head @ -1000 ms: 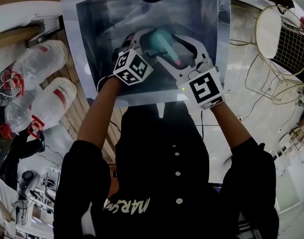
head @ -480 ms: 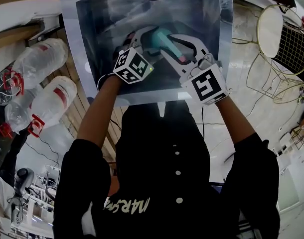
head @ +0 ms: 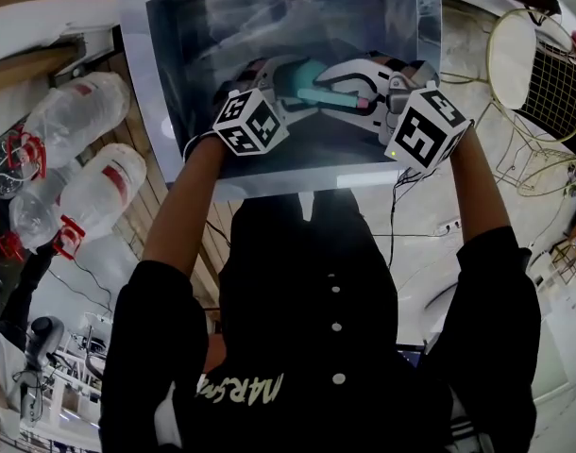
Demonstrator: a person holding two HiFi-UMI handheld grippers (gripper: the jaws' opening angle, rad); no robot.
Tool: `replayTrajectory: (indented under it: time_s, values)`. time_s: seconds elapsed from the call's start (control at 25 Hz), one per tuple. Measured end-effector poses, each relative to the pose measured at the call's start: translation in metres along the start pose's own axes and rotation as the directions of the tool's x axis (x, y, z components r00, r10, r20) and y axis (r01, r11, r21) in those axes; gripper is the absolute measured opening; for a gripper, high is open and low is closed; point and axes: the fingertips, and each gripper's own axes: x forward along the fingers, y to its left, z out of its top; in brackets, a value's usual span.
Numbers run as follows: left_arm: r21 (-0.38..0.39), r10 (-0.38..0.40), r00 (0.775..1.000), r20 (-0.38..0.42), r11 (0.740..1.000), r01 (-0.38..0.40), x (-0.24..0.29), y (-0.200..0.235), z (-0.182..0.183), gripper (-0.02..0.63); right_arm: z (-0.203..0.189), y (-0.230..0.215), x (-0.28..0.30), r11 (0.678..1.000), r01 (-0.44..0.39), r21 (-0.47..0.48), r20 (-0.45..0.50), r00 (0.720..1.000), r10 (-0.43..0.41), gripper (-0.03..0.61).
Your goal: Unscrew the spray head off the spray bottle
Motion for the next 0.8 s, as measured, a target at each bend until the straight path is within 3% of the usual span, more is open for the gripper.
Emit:
replayTrajectory:
  time_s: [0.2, 0.36, 0.48, 0.56, 0.64, 0.72, 0.8]
  values:
    - [-0.005, -0.006, 1.0, -0.007, 1.0, 0.006, 0.003, -0.003, 0.001, 0.393, 0.0, -0.001, -0.002, 0.998, -0.003, 0.069, 0.024, 1.0, 0.002, 0.149]
    - [-0.01, -0.001, 1.0, -0.003, 1.0, 0.001, 0.002, -0.003, 0.002, 0.393, -0.004, -0.011, -0.017, 0.976, 0.097, 0.197, 0.003, 0.995, -0.099, 0.222]
    - [-0.016, 0.002, 1.0, -0.005, 1.0, -0.002, 0.002, -0.003, 0.003, 0.393, -0.008, -0.008, -0.045, 0.934, 0.194, 0.3, -0.017, 0.98, -0.198, 0.253]
    - [-0.017, 0.003, 1.0, -0.007, 1.0, -0.003, 0.002, -0.003, 0.004, 0.393, -0.001, -0.009, -0.068, 0.874, 0.293, 0.388, 0.028, 0.944, -0.329, 0.279]
    - [-0.018, 0.003, 1.0, -0.006, 1.0, -0.003, 0.002, -0.003, 0.003, 0.393, 0.012, -0.012, -0.089, 0.754, 0.397, 0.524, 0.085, 0.856, -0.51, 0.276]
    - [-0.02, 0.003, 1.0, -0.003, 1.0, -0.003, 0.002, -0.003, 0.003, 0.393, 0.017, -0.004, -0.098, 0.638, 0.48, 0.602, 0.058, 0.77, -0.635, 0.25]
    - [-0.021, 0.005, 1.0, -0.002, 1.0, -0.005, 0.002, -0.002, 0.003, 0.393, 0.014, 0.009, -0.095, 0.577, 0.547, 0.606, 0.006, 0.723, -0.691, 0.205]
